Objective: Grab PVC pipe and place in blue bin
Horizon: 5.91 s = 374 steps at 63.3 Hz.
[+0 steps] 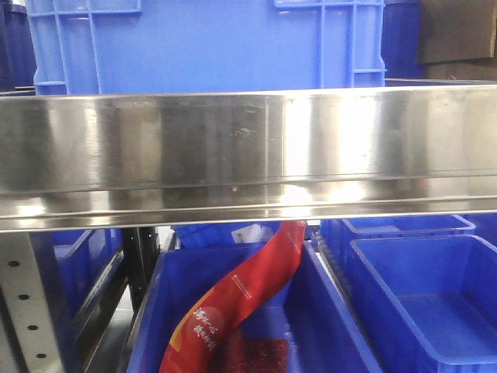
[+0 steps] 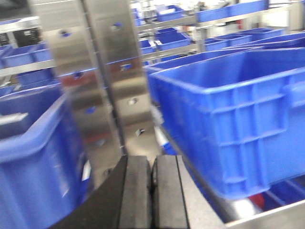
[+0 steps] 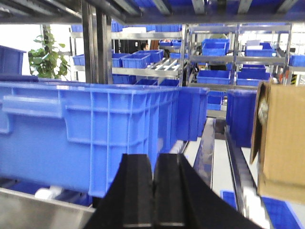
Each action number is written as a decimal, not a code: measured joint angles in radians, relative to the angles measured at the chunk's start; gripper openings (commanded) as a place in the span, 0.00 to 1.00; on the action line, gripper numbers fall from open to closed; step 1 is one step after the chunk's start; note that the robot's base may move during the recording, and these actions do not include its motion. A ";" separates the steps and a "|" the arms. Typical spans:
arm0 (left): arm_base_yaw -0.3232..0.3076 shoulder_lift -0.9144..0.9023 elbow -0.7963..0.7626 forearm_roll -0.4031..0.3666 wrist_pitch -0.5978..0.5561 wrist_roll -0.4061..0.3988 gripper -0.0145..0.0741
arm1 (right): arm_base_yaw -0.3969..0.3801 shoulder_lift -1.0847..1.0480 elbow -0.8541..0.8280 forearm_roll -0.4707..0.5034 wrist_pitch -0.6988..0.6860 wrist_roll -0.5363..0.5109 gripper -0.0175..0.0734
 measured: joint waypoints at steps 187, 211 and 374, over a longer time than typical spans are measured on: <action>0.110 -0.166 0.541 -0.145 -0.538 -0.002 0.04 | 0.000 -0.100 0.066 -0.003 -0.035 0.000 0.01; 0.112 -0.166 0.547 -0.145 -0.521 -0.002 0.04 | 0.000 -0.100 0.066 -0.003 -0.035 0.000 0.01; 0.188 -0.166 0.547 -0.145 -0.522 -0.002 0.04 | 0.000 -0.100 0.066 -0.003 -0.035 0.000 0.01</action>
